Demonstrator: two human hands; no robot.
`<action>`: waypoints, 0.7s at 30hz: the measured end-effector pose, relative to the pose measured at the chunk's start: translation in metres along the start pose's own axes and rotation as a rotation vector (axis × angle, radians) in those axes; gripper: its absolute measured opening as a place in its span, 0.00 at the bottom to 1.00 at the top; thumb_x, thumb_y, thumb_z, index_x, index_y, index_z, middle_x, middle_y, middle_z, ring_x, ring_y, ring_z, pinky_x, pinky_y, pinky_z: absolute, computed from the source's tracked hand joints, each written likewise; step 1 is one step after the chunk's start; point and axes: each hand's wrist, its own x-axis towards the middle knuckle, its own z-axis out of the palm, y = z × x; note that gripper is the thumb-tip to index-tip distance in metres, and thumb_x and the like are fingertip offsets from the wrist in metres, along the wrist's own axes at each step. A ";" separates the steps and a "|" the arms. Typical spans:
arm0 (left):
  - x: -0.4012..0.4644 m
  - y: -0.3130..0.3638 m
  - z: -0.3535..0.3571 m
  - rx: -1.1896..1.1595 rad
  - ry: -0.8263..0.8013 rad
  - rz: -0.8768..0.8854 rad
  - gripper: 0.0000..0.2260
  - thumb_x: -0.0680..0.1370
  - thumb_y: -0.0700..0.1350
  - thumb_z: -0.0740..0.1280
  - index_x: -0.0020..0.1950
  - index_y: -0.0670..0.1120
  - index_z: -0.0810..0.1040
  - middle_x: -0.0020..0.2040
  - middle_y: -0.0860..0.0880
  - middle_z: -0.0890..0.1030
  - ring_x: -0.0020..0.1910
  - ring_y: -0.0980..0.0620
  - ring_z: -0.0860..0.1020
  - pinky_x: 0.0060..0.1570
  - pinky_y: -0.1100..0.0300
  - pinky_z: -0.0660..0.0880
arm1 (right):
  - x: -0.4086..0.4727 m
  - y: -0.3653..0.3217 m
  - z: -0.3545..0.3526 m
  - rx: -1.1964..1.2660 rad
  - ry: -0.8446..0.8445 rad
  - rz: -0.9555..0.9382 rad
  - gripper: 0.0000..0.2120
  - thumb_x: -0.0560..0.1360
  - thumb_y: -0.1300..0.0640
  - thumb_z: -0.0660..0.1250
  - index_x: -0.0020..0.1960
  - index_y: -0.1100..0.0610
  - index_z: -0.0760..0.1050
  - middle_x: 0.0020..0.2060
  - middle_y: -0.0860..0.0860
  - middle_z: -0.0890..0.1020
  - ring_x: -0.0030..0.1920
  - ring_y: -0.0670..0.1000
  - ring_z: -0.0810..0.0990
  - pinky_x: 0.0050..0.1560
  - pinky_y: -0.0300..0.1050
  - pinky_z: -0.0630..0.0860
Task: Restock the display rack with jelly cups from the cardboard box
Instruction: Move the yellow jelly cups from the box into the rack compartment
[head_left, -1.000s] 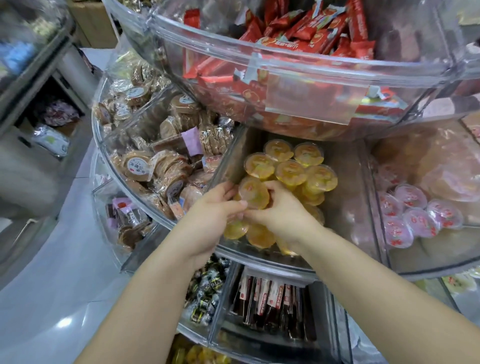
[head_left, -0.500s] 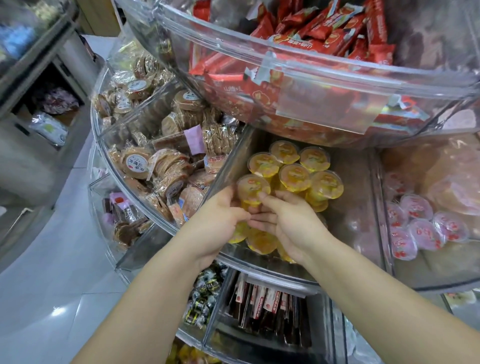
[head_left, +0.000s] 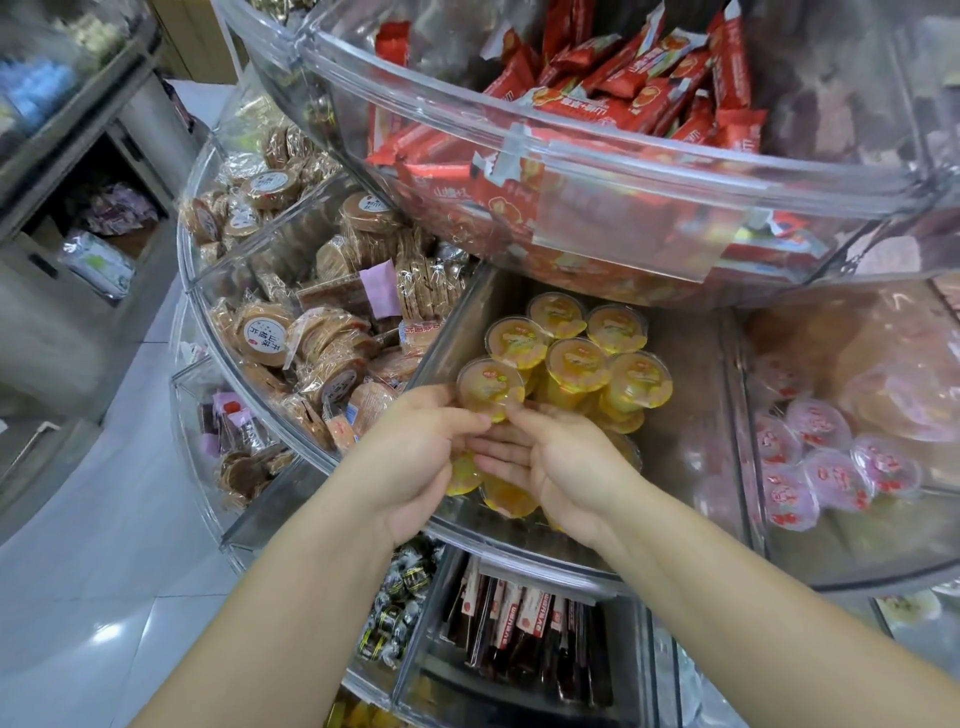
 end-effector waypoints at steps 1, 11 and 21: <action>-0.001 -0.001 0.001 -0.016 0.018 -0.003 0.11 0.75 0.28 0.58 0.51 0.36 0.77 0.47 0.41 0.83 0.46 0.50 0.81 0.37 0.66 0.78 | -0.001 0.000 0.000 0.005 -0.003 0.007 0.15 0.80 0.58 0.58 0.64 0.64 0.65 0.48 0.62 0.82 0.48 0.55 0.84 0.47 0.44 0.81; -0.038 -0.004 -0.016 0.015 0.069 0.072 0.21 0.75 0.35 0.64 0.67 0.45 0.70 0.67 0.50 0.74 0.63 0.55 0.74 0.61 0.60 0.72 | -0.003 -0.004 0.006 -0.036 -0.010 0.050 0.20 0.80 0.54 0.57 0.69 0.62 0.64 0.53 0.63 0.81 0.52 0.57 0.82 0.53 0.47 0.79; -0.088 -0.032 -0.071 0.268 0.439 0.498 0.14 0.75 0.36 0.66 0.48 0.57 0.79 0.44 0.60 0.82 0.45 0.61 0.78 0.47 0.72 0.73 | -0.072 0.001 0.038 -0.270 -0.076 -0.155 0.03 0.77 0.60 0.60 0.47 0.56 0.72 0.32 0.50 0.80 0.31 0.46 0.77 0.31 0.37 0.74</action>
